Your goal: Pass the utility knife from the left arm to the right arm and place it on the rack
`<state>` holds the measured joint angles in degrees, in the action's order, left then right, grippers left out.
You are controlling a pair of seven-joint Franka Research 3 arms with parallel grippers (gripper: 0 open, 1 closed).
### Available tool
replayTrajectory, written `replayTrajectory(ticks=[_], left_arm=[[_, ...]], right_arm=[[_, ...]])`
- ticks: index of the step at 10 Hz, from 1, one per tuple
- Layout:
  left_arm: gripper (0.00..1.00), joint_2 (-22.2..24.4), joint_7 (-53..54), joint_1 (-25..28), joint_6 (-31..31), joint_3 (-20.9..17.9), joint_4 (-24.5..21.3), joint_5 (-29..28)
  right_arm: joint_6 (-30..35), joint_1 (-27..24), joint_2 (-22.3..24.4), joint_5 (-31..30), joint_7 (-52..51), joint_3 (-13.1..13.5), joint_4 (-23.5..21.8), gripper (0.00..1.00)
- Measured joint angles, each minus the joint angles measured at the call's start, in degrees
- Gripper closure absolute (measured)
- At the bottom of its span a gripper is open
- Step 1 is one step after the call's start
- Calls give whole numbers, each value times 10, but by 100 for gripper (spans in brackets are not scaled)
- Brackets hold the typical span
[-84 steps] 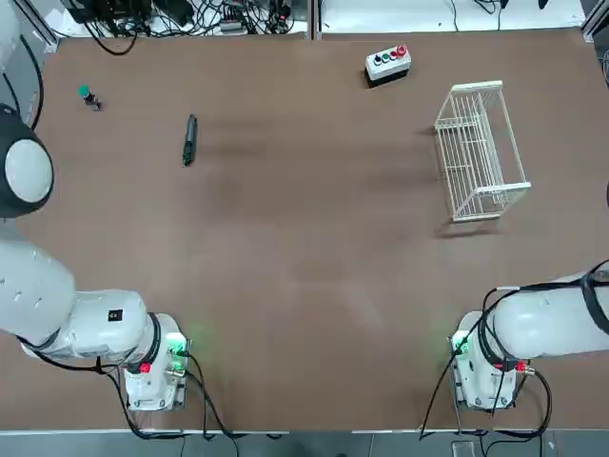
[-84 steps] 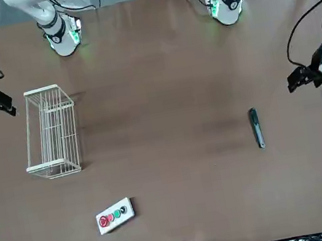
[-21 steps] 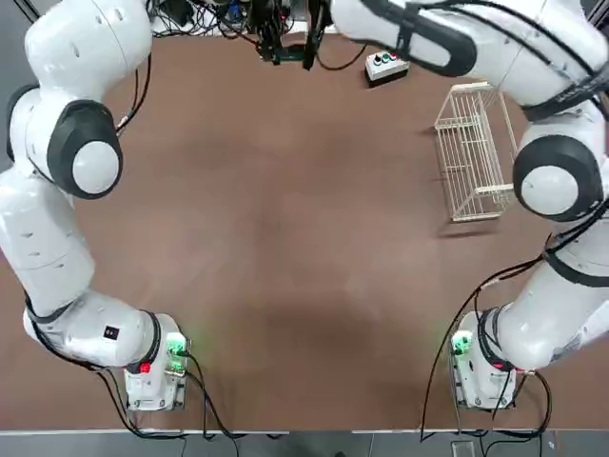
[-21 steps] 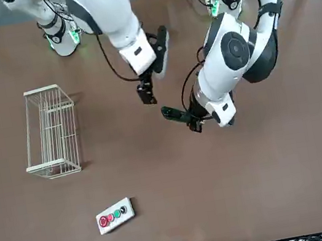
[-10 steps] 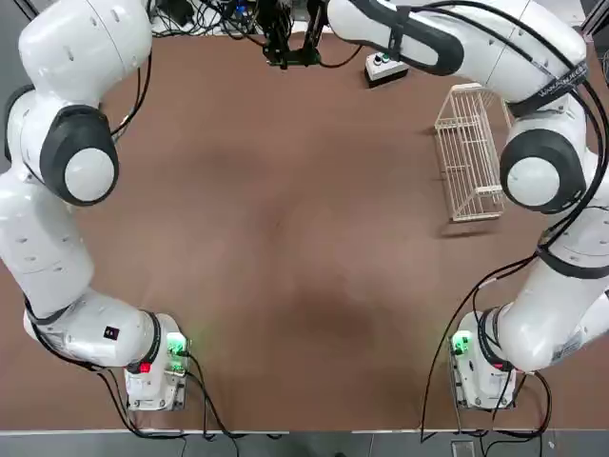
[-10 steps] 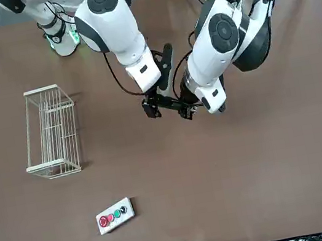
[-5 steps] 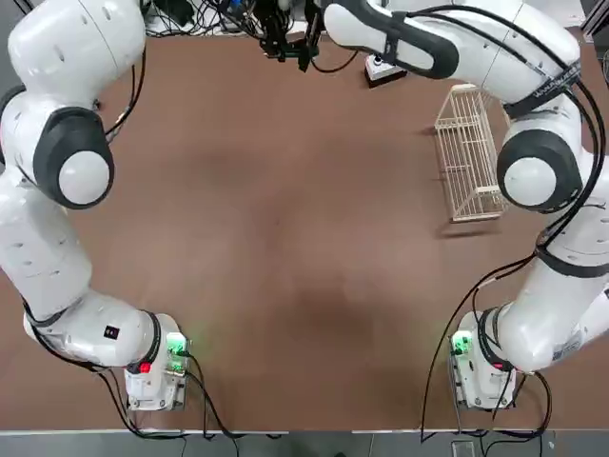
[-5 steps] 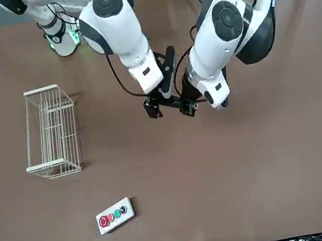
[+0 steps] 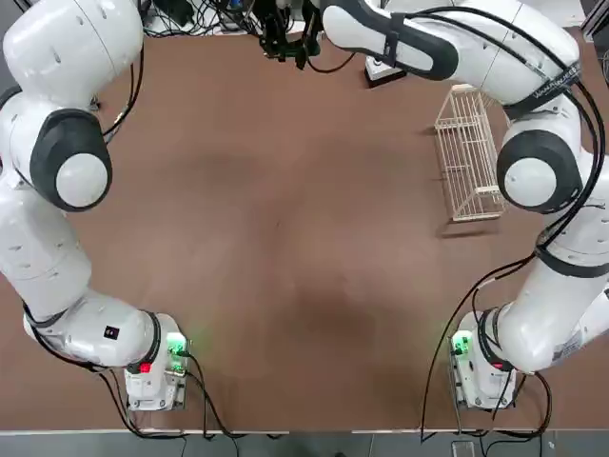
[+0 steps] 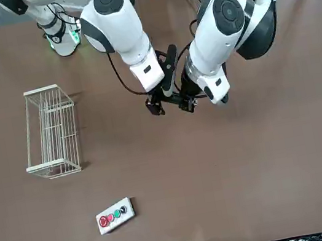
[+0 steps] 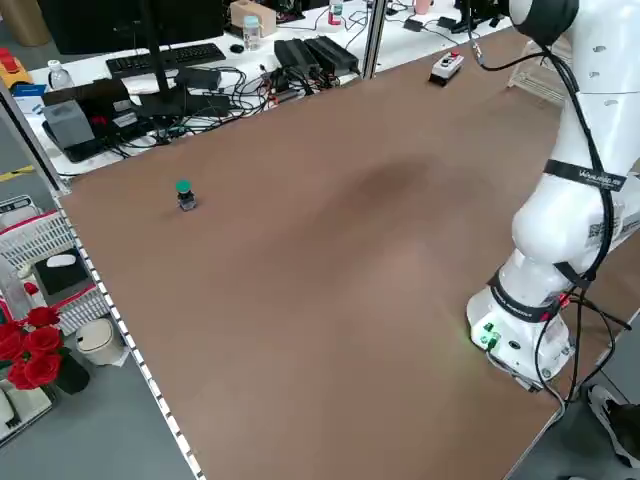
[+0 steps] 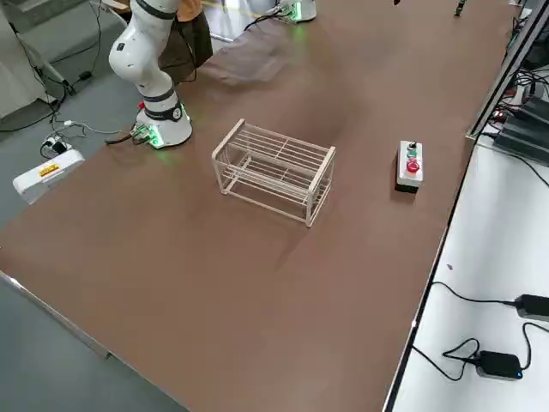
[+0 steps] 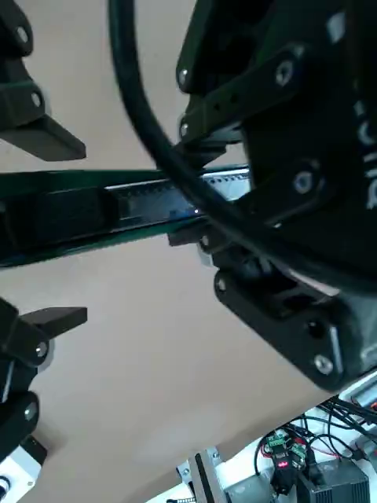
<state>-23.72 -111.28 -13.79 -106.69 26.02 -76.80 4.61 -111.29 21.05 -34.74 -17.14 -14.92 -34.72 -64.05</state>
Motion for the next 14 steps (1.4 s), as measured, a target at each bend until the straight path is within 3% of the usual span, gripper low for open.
replayTrajectory(ticks=[3,5,14], left_arm=[[65,0,0,0,0,0,0,0],[65,0,0,0,-2,-1,0,0],[65,1,0,0,-3,-1,1,0]], right_arm=[[-1,1,0,0,1,0,1,34],[0,2,0,0,1,-5,1,61],[-1,2,0,0,1,-4,1,62]])
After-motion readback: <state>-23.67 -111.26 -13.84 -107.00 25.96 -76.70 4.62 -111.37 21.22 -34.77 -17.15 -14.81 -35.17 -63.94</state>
